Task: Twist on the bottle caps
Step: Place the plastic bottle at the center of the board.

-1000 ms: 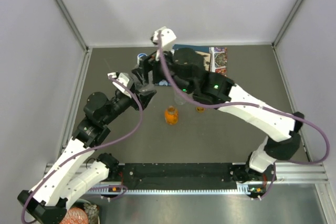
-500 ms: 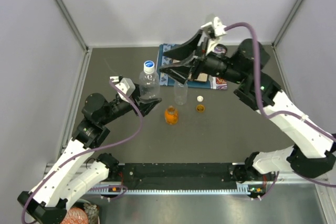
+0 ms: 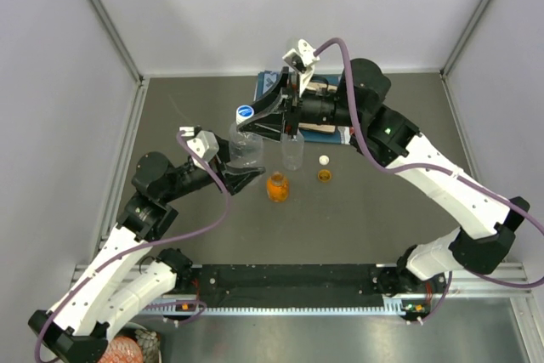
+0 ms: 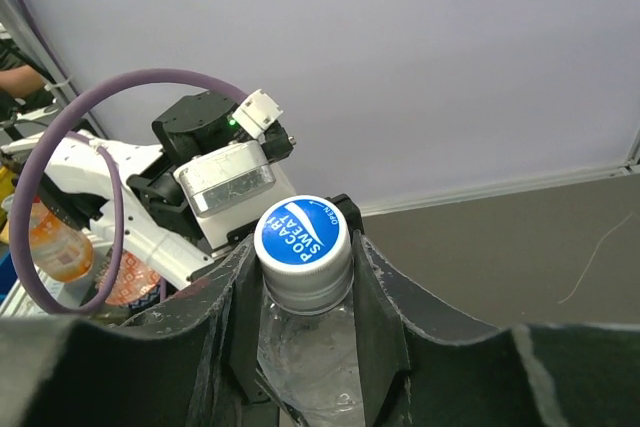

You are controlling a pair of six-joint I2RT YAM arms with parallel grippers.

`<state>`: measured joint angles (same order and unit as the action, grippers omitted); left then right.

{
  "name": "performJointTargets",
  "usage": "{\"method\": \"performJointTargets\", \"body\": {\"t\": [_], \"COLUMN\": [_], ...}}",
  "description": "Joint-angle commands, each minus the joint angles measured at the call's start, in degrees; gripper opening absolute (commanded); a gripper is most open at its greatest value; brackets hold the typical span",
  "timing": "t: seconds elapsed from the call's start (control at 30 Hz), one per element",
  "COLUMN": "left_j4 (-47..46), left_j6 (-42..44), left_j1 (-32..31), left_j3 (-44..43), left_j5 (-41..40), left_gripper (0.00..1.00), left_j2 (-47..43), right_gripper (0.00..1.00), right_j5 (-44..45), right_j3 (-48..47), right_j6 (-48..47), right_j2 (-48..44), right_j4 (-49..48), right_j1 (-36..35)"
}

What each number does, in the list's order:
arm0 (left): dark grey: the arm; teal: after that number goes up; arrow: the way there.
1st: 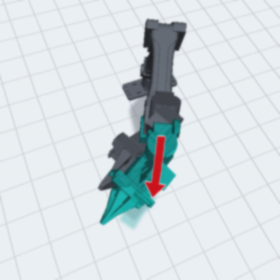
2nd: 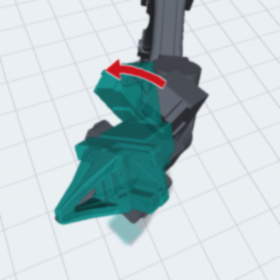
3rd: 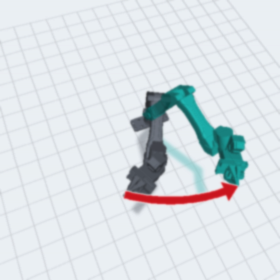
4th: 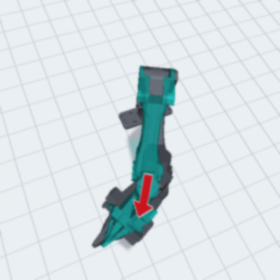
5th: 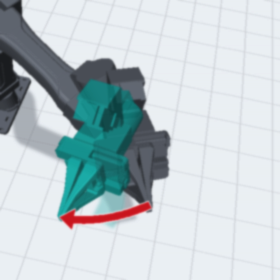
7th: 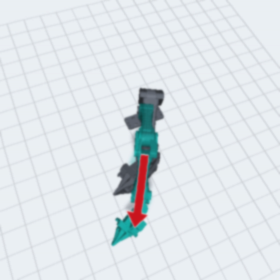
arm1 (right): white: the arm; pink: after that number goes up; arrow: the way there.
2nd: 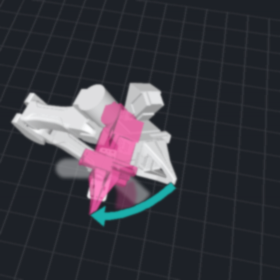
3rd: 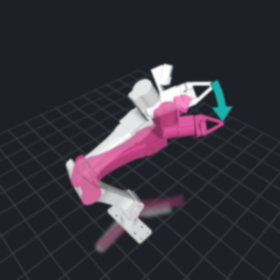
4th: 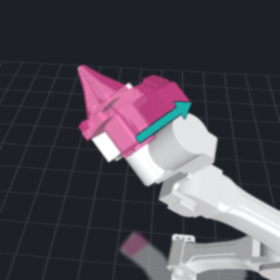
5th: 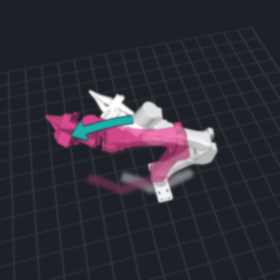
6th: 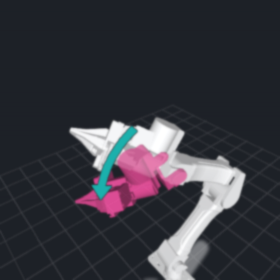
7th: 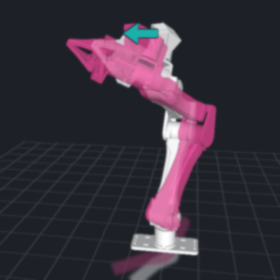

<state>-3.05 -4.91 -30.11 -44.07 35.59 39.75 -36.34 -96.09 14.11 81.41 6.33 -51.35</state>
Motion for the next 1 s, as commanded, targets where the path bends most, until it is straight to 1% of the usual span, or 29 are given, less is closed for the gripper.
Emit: {"method": "performJointTargets", "body": {"t": [0.0, 0.2, 0.33, 0.4, 0.47, 0.5, 0.53, 0.57, 0.63, 0.67, 0.7, 0.73, 0.8, 0.83, 0.87, 0.93, 0.97], "left_j4": [-3.1, -2.8, -1.9, -1.3, -0.8, -0.2, 0.2, 0.8, 2.8, 5.2, 6.9, 9.9, 13.0, 16.4, 18.0, 21.2, 24.0], "left_j6": [-1.0, -1.2, -1.3, -1.3, -1.3, -1.3, -1.3, -1.1, -0.5, 0.5, 1.3, 2.2, 4.1, 4.5, 6.6, 7.5, 8.8], "left_j1": [0.2, 0.2, 0.2, 0.2, 0.2, 0.2, 0.2, 0.2, 0.2, 0.2, 0.3, 0.4, 0.4, 0.4, 0.5, 0.5, 0.6], "left_j3": [0.8, 1.2, 1.5, 1.9, 2.1, 2.3, 2.3, 2.1, 1.5, 0.5, 0.0, -0.8, -2.9, -3.9, -5.8, -7.9, -10.5], "left_j5": [0.7, 1.3, 1.5, 1.6, 1.6, 1.3, 1.0, 0.5, -2.7, -4.0, -5.0, -7.7, -11.2, -14.2, -16.2, -20.5, -25.5], "left_gripper": [0.00, 0.00, 0.00, 0.01, 0.06, 0.11, 0.21, 0.38, 0.67, 0.94, 0.98, 0.98, 0.99, 0.99, 0.99, 0.99, 0.99], "left_j2": [-0.4, -0.3, -0.3, -0.5, -0.8, -1.0, -1.4, -1.6, -2.7, -3.1, -3.5, -4.7, -6.8, -7.4, -8.0, -9.9, -10.6], "right_gripper": [0.33, 0.29, 0.29, 0.24, 0.17, 0.14, 0.12, 0.08, 0.05, 0.04, 0.02, 0.00, 0.00, 0.00, 0.00, 0.00, 0.00], "right_j5": [-3.3, -2.8, -1.3, -0.6, 0.1, 0.5, 0.9, 1.0, 1.4, 1.7, 2.1, 2.9, 4.3, 5.0, 5.7, 8.1, 8.9], "right_j3": [-1.5, -1.3, -1.3, -1.3, -1.2, -1.2, -1.3, -1.4, -1.2, -0.9, -0.9, -0.7, 0.1, 0.6, 1.0, 1.5, 1.7], "right_j6": [1.4, 1.1, -1.4, -2.6, -4.3, -5.0, -6.2, -6.6, -7.8, -8.0, -8.2, -8.7, -9.7, -10.1, -10.4, -11.6, -11.8], "right_j2": [-0.5, 0.2, 0.2, 0.3, 0.6, 1.0, 1.3, 1.6, 2.3, 2.7, 2.9, 3.1, 3.2, 3.2, 3.2, 3.4, 4.4], "right_j4": [-3.9, -4.0, -3.6, -3.3, -2.9, -2.6, -2.1, -1.9, -1.6, -1.5, -1.2, -1.1, -0.8, -0.7, -0.6, -0.8, -0.8], "right_j1": [-0.2, -0.6, -1.4, -1.8, -2.6, -2.9, -3.2, -3.7, -3.9, -4.0, -4.0, -4.0, -4.0, -4.1, -4.1, -4.0, -3.9]}}
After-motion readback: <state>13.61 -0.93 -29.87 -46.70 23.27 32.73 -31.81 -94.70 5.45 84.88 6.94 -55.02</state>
